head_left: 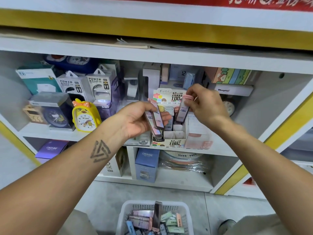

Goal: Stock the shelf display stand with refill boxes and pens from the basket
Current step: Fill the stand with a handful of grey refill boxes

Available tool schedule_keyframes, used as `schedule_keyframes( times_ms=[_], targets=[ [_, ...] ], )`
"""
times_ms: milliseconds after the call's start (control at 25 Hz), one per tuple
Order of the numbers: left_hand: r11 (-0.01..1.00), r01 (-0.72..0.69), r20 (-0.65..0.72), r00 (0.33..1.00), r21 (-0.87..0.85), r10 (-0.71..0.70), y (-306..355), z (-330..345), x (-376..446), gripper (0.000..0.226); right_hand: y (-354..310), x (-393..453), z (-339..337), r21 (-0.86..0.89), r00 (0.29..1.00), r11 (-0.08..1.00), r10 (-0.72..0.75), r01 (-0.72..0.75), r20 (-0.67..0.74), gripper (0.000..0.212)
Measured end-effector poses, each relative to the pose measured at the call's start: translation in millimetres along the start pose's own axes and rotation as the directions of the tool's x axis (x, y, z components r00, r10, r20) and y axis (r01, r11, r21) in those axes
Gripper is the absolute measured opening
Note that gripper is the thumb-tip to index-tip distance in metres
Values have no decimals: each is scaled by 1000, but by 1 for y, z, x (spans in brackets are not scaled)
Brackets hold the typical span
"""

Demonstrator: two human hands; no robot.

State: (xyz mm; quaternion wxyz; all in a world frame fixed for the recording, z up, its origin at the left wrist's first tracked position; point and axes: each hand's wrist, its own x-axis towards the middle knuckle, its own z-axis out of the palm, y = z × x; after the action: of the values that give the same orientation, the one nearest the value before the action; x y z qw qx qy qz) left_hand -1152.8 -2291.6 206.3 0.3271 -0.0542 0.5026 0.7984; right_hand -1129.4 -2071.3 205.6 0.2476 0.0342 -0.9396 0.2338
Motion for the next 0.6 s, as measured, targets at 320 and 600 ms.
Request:
schedule_keyframes(
  times_ms=[320, 600],
  targets=[
    [996, 34, -3, 999, 76, -34, -2, 0, 1, 28, 6, -8, 19, -136, 989, 981, -129, 138, 69, 16],
    [984, 5, 54, 998, 180, -15, -7, 2, 1, 28, 6, -4, 25, -201, 987, 972, -95, 120, 131, 19]
  ],
)
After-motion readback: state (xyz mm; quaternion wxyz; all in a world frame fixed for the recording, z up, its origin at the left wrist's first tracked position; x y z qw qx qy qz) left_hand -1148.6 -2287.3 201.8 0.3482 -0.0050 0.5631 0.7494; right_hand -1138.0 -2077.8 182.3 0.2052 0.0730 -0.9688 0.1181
